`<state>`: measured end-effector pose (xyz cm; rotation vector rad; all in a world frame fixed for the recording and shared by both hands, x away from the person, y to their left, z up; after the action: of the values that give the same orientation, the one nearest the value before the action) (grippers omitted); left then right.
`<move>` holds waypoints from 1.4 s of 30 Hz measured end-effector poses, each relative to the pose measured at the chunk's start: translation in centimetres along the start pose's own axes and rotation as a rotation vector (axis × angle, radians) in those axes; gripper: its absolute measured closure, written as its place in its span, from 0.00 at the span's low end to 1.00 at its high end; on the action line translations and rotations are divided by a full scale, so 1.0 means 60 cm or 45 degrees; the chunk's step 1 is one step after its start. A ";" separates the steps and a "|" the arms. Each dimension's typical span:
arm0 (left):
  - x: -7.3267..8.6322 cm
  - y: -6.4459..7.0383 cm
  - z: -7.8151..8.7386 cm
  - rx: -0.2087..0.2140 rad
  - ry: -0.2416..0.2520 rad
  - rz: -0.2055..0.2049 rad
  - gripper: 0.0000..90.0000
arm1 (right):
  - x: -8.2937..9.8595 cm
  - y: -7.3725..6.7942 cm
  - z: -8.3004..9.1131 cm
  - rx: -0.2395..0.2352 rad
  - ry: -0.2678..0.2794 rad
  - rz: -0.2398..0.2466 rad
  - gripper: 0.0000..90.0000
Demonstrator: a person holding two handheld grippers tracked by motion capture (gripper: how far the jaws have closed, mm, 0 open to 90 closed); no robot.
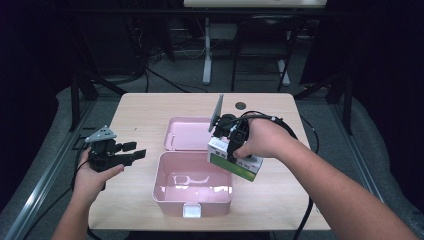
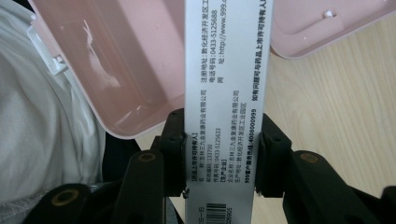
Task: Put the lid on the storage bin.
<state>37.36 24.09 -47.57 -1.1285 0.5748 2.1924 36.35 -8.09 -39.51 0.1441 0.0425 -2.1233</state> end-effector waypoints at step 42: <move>0.000 0.000 0.001 -0.005 -0.004 0.002 0.50 | -0.054 -0.108 -0.014 -0.015 -0.024 0.285 0.68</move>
<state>37.36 24.13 -47.55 -1.1269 0.5704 2.1970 32.60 -1.84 -40.10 0.1166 0.0265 -1.9006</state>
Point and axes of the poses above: each handheld gripper's, and its own axes: z roughly backward along the jaws, x roughly out of its underside, y roughly to its right, the point moved 5 cm from there along -z, roughly forward along the jaws, and after that the axes turned 4 degrees about -z, right-handed, at the moved point
